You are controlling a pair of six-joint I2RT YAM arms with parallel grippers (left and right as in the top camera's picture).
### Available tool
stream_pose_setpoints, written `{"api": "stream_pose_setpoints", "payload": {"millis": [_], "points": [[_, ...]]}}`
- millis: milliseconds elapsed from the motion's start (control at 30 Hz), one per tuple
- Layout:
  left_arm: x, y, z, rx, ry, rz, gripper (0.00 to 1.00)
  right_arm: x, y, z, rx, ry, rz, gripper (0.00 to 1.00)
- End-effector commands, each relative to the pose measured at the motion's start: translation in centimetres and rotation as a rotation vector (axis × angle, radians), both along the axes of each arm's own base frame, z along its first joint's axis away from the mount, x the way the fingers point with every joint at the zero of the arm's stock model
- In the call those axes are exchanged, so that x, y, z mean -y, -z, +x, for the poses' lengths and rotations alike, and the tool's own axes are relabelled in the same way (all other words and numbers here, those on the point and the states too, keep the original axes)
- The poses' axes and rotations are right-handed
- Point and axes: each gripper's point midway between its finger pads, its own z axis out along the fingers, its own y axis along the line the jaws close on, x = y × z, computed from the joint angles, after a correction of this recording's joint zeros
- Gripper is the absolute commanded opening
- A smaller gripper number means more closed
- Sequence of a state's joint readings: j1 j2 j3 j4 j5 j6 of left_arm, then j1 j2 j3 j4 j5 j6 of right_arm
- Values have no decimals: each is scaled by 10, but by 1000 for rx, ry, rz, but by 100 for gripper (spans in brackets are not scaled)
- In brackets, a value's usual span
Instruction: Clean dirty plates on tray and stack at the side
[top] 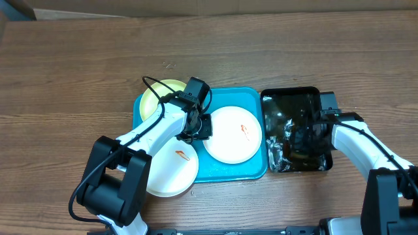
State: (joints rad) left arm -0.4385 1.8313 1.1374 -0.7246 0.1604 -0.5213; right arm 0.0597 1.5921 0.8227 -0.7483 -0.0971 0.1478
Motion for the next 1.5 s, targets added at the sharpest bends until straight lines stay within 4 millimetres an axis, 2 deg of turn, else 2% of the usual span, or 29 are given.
{"api": "stream_pose_setpoints", "payload": {"millis": [0,67,200,267,300,467,500,533,567,600,633,733,967,1167,1367,1433,1467], "points": [[-2,4,-1,-4,3,10,29,-1,-18,24,89,-5,2,68],[-2,4,-1,-5,4,10,29,-1,-23,33,123,-5,4,70],[-2,4,-2,-7,4,11,29,6,-21,24,84,2,-34,78],[-2,4,-2,-7,4,11,28,9,-20,20,68,4,-53,88],[-2,4,-2,-6,3,11,27,10,-20,20,69,5,-58,100],[-2,4,-1,-4,4,10,26,4,-22,29,104,0,-23,100],[-2,4,-1,-5,4,10,26,5,-22,31,113,2,-30,85],[-2,4,-1,-5,4,10,26,6,-22,33,122,8,-37,63],[-2,4,-1,-6,4,11,26,8,-23,35,130,26,-43,49],[-2,4,-1,-6,4,11,26,9,-23,37,136,41,-51,41],[-2,4,-1,-5,4,10,26,12,-23,38,140,58,-62,39],[-2,4,-1,-4,3,10,26,12,-23,39,143,61,-68,44],[-2,4,-1,-4,3,10,27,18,-21,31,112,64,-104,44],[-2,4,-1,-4,3,9,30,11,-12,19,80,54,-102,55],[-2,4,-1,-3,3,9,30,-3,-9,18,93,8,-101,45],[-2,4,-1,-2,3,9,30,0,-9,18,94,8,-116,35],[-2,4,-1,-3,3,10,30,2,-9,18,96,10,-129,25]]}}
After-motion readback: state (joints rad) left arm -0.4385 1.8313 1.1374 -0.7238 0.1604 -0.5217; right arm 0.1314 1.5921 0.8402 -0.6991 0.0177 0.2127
